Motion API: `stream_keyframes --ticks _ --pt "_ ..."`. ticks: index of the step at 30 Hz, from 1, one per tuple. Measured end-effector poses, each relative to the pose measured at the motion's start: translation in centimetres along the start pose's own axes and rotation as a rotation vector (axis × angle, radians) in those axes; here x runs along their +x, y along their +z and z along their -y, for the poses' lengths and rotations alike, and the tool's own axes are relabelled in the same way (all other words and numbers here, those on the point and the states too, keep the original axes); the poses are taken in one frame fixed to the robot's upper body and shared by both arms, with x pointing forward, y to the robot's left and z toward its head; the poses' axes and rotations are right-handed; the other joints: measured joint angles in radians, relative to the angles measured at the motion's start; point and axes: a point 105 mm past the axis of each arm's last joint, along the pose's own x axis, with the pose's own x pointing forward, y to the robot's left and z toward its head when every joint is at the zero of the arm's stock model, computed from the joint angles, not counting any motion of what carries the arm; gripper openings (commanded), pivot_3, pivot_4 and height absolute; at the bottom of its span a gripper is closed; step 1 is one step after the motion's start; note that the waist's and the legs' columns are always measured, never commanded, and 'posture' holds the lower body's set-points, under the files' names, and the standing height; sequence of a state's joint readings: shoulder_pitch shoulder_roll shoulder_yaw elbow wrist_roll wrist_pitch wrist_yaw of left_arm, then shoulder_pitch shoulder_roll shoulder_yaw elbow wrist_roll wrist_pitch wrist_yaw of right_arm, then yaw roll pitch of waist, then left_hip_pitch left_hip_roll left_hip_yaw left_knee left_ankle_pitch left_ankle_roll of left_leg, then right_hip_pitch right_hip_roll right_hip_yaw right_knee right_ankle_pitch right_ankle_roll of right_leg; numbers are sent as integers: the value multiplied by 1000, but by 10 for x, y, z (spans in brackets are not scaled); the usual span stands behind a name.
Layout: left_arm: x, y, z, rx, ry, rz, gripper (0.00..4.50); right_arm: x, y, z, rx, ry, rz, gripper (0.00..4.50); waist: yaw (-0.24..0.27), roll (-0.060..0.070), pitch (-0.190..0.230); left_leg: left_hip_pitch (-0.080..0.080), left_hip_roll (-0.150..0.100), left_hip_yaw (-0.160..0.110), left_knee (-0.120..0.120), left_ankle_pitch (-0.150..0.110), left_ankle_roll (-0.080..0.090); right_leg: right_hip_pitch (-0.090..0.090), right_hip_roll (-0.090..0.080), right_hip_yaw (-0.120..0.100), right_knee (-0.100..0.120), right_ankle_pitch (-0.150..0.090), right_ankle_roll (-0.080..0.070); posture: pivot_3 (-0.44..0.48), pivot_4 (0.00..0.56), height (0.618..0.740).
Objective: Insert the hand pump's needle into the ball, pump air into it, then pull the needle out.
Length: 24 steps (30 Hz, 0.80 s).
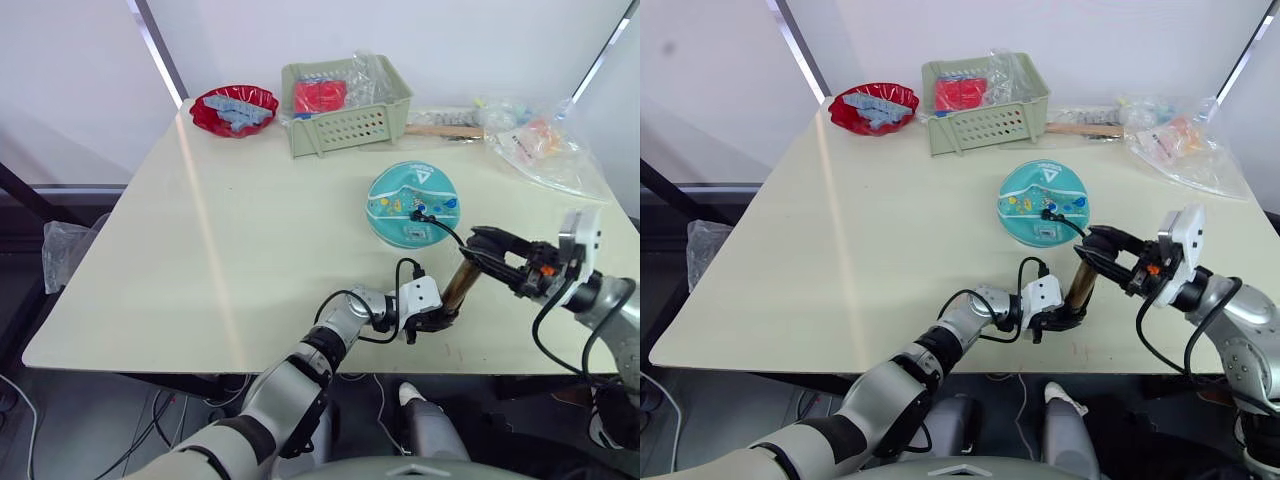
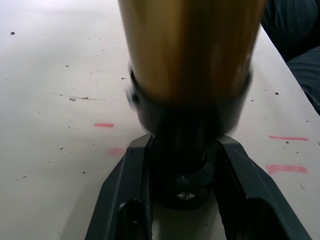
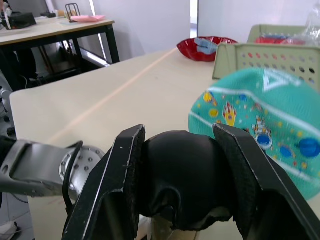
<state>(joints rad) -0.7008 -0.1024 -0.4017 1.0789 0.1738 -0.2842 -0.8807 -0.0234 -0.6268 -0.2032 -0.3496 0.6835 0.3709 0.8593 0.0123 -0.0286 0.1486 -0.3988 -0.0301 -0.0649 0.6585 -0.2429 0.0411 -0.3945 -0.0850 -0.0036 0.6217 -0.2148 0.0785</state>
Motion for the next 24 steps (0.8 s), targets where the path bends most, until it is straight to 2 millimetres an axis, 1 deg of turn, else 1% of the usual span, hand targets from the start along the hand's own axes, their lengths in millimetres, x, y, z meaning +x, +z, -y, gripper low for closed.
stream_keyframes --ticks 2,6,14,17,19,24 --pt "0 0 0 0 0 0 1188 -1 -10 -1 8 -11 -5 1679 0 0 0 0 0 0 0 0 0 0 0 0 0 0 0 0 150 737" --pt "0 0 0 0 2 0 1188 -2 -13 -1 -6 -15 -4 1679 0 1 0 0 0 0 0 0 0 0 0 0 0 -1 -1 0 150 737" --pt "0 1 0 3 -1 0 1188 -2 -6 3 7 -15 1 1679 0 1 0 0 0 0 0 0 0 0 0 0 0 -1 -2 0 150 737" --pt "0 3 -1 3 -15 -6 1188 -3 3 8 26 -4 -1 1679 0 5 4 -1 -1 1 0 0 0 0 0 0 0 -1 -2 0 150 737" --pt "1 4 0 3 -17 -2 1188 -5 17 13 24 4 0 1679 1 8 6 -2 -1 1 0 0 0 -1 0 1 0 -1 -1 0 150 737" --pt "2 4 1 -1 -15 3 1188 -9 41 15 25 32 6 1679 2 7 7 -3 -2 1 0 0 0 -1 -1 0 0 0 0 0 150 737"
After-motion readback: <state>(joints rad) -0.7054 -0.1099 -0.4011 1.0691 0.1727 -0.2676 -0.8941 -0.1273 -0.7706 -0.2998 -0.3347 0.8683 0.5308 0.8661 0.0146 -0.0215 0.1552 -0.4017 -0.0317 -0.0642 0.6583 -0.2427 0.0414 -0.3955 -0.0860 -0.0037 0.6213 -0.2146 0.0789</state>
